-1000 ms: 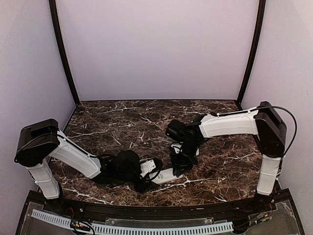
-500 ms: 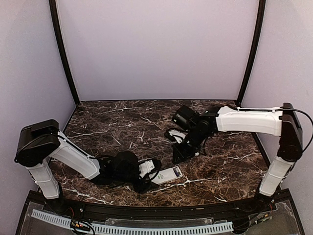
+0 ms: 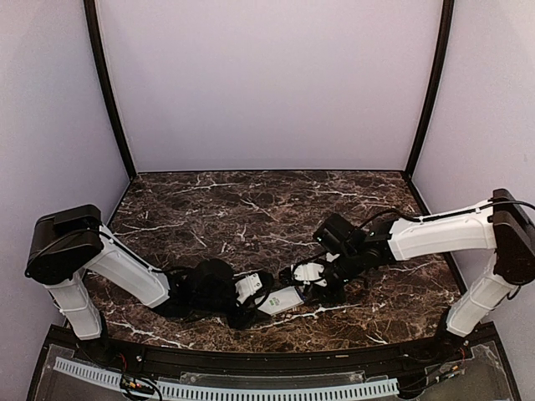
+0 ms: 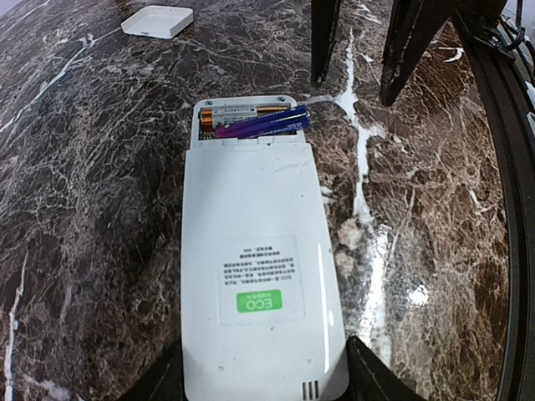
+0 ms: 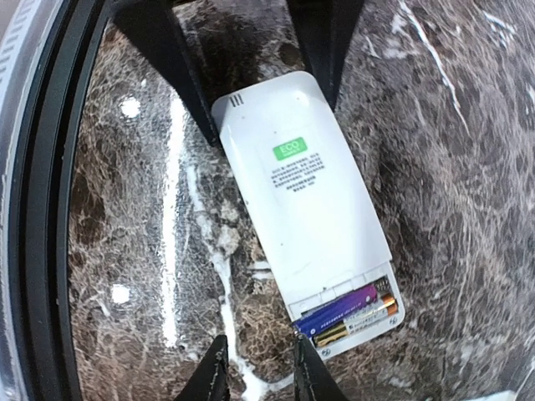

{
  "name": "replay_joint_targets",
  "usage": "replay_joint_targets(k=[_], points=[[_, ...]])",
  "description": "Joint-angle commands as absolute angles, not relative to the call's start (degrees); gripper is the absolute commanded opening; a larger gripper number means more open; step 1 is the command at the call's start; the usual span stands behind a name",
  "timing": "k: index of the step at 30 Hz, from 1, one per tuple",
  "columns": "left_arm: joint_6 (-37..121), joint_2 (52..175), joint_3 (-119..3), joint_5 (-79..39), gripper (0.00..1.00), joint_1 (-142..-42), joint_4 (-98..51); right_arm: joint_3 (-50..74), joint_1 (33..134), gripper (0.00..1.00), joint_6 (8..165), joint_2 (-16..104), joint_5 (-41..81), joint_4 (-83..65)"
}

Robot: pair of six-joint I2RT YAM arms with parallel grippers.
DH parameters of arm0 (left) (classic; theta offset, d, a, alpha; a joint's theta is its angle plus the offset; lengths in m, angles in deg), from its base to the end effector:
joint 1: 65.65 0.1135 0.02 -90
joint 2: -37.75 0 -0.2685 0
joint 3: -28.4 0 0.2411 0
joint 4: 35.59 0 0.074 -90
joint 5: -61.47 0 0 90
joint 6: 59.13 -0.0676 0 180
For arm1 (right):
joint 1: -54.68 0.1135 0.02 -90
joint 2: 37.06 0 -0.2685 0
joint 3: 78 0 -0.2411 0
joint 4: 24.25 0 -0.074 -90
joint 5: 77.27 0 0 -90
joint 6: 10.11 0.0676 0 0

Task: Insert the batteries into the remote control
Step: Place the battery in the battery compartment, then load the battery into the battery compartment.

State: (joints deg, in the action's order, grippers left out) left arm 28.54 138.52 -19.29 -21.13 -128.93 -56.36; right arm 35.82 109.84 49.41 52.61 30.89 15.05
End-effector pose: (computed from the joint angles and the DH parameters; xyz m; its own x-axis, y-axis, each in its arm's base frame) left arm 0.1425 -0.3024 0.1091 -0.2021 0.4912 -0.8473 0.9437 0.3290 -0.0344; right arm 0.1557 0.2605 0.1630 -0.0010 -0.8451 -0.5347 -1.0000 -0.0032 0.0069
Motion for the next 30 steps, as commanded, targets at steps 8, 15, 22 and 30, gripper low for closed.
replay_joint_targets(k=[8,15,22,30], points=[[28.59,139.69,-18.7,-22.77,0.66,-129.37,-53.6,37.47,111.46,0.13,28.42,54.78,26.63,9.75],[28.74,140.11,-18.96,-23.36,0.66,-129.38,-53.47,39.13,111.76,0.1,28.38,54.68,25.86,8.33],[28.62,140.23,-19.02,-23.07,0.65,-129.37,-53.4,39.91,112.17,0.1,28.27,53.48,24.41,6.89],[28.61,140.41,-19.15,-23.0,0.65,-129.37,-53.27,40.32,112.23,0.11,28.03,51.36,23.41,6.86]])
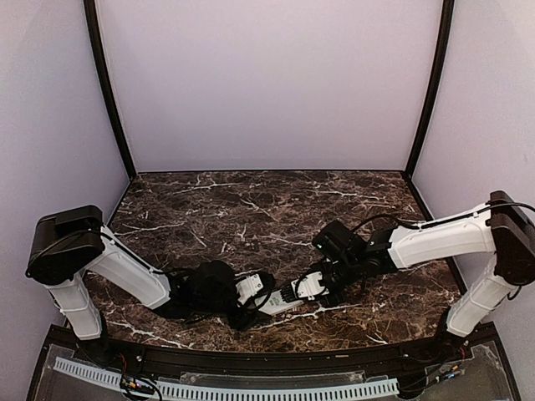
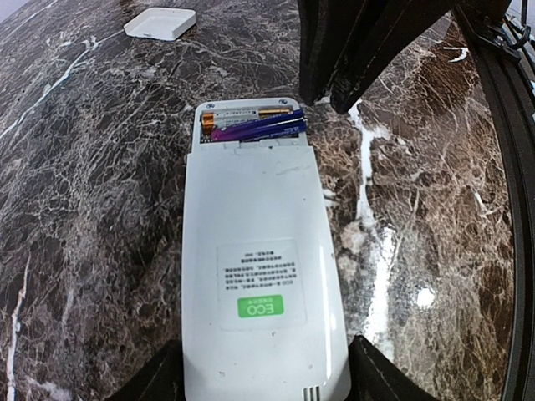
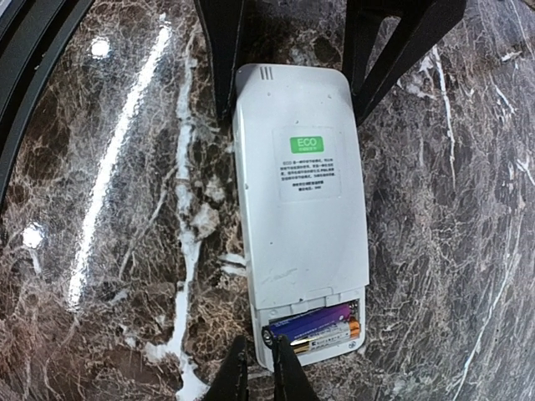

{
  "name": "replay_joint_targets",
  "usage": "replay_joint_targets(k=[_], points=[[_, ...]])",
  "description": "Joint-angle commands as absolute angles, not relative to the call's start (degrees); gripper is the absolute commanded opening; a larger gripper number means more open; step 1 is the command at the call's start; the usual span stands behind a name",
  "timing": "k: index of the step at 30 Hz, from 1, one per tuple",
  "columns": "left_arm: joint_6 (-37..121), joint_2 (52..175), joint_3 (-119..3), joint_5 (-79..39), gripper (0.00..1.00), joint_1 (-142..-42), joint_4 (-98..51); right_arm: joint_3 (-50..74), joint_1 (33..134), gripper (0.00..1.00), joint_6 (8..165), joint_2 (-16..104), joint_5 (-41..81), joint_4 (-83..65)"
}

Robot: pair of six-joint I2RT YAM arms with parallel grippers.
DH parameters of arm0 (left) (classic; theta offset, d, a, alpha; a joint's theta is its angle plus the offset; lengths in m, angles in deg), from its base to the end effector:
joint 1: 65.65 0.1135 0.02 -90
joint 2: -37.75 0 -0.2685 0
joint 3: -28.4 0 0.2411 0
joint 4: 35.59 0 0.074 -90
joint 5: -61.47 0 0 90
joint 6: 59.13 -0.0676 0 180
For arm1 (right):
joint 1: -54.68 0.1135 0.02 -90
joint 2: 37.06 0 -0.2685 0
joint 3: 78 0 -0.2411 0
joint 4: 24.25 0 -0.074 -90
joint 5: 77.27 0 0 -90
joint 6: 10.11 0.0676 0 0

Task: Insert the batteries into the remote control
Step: Load the battery into the battery compartment.

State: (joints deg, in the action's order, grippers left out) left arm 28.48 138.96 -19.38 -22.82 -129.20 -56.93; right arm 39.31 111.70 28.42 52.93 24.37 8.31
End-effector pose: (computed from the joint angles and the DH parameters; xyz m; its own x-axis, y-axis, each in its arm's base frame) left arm 0.1434 -0.3034 0.1082 -0.1977 0.4906 -0.8487 0.9375 0.3476 -0.0175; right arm 0.1544 0.2629 0.1502 0.3926 -0.8025 -0.4493 -0.9144 -0.2883 -0.2841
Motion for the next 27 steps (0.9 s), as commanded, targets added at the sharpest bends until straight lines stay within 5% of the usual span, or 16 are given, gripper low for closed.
replay_joint_targets(k=[1,27], points=[[28.64,140.41,-19.15,-22.98,0.65,-129.37,-53.26,40.5,112.25,0.11,28.03,51.5,23.26,6.67],[28.62,140.58,-19.24,-22.91,0.65,-129.41,-53.26,40.65,112.25,0.03,29.63,56.49,20.97,1.68]])
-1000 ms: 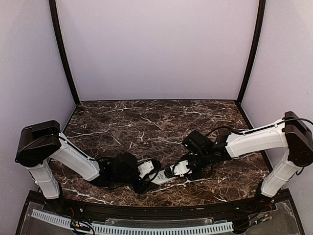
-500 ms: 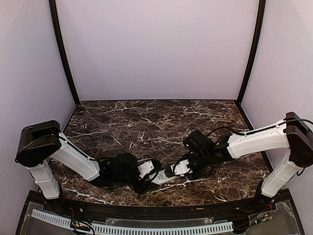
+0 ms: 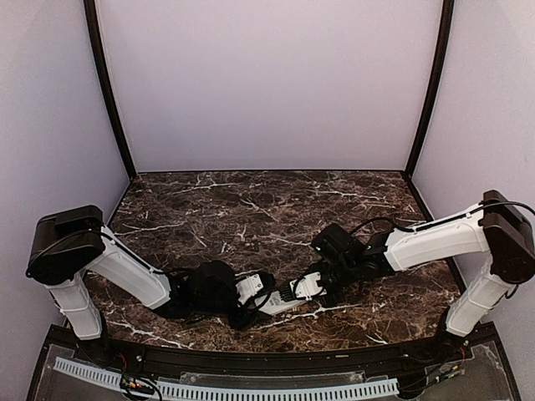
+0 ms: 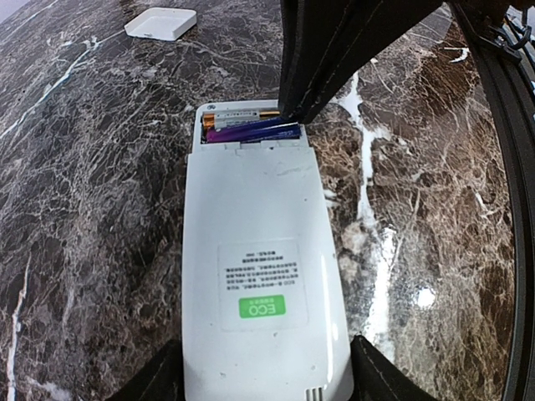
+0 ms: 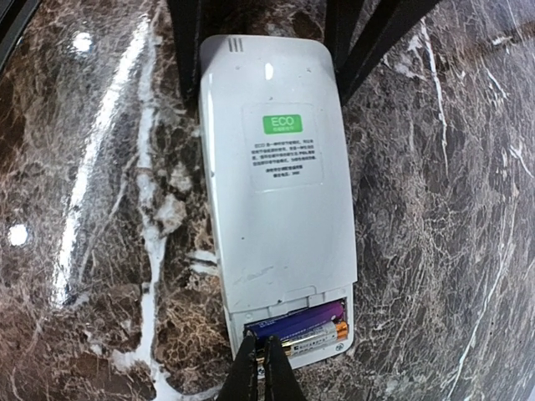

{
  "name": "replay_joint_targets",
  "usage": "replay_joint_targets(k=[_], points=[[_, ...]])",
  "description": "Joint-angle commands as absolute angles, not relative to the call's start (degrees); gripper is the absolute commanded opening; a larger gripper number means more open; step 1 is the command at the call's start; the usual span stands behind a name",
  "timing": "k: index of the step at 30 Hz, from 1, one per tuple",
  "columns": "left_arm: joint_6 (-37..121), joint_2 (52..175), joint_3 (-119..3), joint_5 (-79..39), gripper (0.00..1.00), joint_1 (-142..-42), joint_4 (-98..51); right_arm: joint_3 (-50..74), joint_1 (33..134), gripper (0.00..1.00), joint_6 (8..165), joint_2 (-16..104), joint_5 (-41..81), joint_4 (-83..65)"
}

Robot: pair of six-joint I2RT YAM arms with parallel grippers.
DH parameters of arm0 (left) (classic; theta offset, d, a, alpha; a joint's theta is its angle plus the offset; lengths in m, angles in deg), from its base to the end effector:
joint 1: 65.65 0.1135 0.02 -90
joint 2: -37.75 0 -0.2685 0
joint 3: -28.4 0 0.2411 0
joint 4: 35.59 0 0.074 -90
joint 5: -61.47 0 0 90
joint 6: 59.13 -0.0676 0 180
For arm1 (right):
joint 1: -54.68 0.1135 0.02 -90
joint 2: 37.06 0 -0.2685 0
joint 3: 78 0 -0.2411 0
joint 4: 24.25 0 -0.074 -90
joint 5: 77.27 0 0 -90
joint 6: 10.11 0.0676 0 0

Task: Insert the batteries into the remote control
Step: Load the battery into the battery compartment.

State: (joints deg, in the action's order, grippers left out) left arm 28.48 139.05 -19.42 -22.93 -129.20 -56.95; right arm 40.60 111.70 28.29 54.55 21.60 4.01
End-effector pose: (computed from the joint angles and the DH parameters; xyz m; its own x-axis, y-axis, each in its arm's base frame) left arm 0.1436 -0.3035 0.1079 -0.1979 0.4910 -0.8484 0.9369 0.3491 -0.0165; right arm 0.1597 0.2653 0.1406 0.3957 -0.8126 -0.4278 -0.9057 -0.2683 -0.3282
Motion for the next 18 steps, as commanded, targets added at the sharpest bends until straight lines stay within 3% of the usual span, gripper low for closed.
replay_joint_targets(k=[1,18], points=[[28.59,140.58,-19.24,-22.86,0.65,-129.39,-53.24,40.59,112.25,0.02,29.86,56.7,20.72,1.2],[28.52,140.67,-19.33,-22.66,0.63,-129.29,-53.0,38.66,112.24,0.02,31.91,59.65,19.2,1.7]])
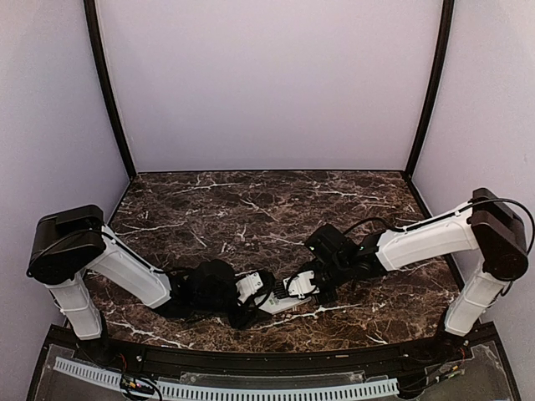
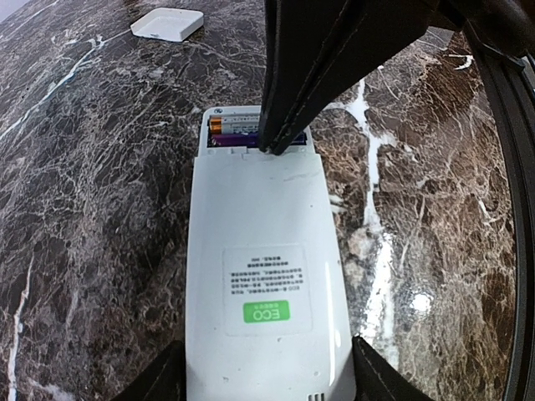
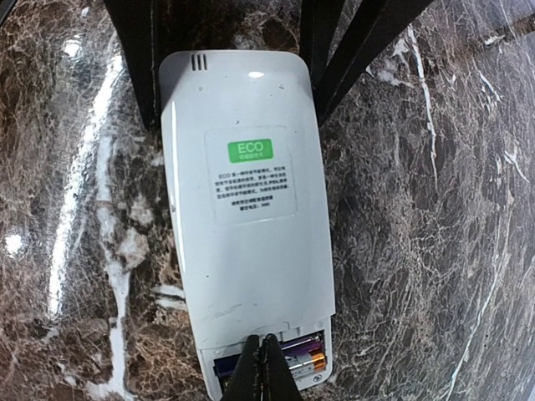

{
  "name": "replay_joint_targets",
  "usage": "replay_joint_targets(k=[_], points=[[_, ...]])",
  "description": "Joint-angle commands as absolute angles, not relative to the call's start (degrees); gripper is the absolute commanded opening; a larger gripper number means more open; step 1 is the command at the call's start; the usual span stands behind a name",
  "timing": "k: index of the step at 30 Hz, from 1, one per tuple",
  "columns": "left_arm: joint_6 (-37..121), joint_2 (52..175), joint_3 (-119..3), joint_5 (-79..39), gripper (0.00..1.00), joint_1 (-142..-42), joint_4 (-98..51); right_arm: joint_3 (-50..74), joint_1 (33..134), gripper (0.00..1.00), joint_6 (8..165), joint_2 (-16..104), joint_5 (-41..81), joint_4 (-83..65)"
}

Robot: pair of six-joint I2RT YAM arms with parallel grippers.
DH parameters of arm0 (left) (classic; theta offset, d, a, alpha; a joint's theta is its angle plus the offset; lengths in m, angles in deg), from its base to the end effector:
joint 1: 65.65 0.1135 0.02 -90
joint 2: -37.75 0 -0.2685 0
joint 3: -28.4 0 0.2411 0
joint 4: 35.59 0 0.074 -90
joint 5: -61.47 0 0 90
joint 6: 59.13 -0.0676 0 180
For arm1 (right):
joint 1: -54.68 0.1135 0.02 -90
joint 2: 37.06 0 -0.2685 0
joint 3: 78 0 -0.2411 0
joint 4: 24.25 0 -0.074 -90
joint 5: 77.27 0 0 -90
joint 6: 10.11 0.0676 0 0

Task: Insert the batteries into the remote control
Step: Load the battery into the battery compartment.

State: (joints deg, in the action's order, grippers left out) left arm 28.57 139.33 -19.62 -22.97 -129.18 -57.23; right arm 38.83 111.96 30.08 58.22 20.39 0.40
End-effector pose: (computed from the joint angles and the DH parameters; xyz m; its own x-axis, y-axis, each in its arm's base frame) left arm 0.1444 -0.3046 0.1079 -0.1983 0.4878 -0.8502 0.9363 0.3507 -0.0171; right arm 0.1687 0.2793 0.1348 0.3754 -0.8164 -0.4389 -0.9089 -0.2315 -0.3468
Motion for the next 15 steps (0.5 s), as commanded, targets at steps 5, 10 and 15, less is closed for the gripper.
replay_joint_targets(k=[5,10,15], points=[[28.55,140.67,-19.41,-22.64,0.63,-129.28,-52.99,36.12,112.25,0.02,35.41,56.58,21.34,4.08],[28.5,140.67,-19.48,-22.6,0.63,-129.36,-52.94,35.14,111.98,0.02,45.75,50.53,23.9,3.72],[28.33,140.71,-19.58,-22.1,0.64,-129.31,-52.78,34.75,111.08,0.03,65.03,46.84,19.95,4.5]])
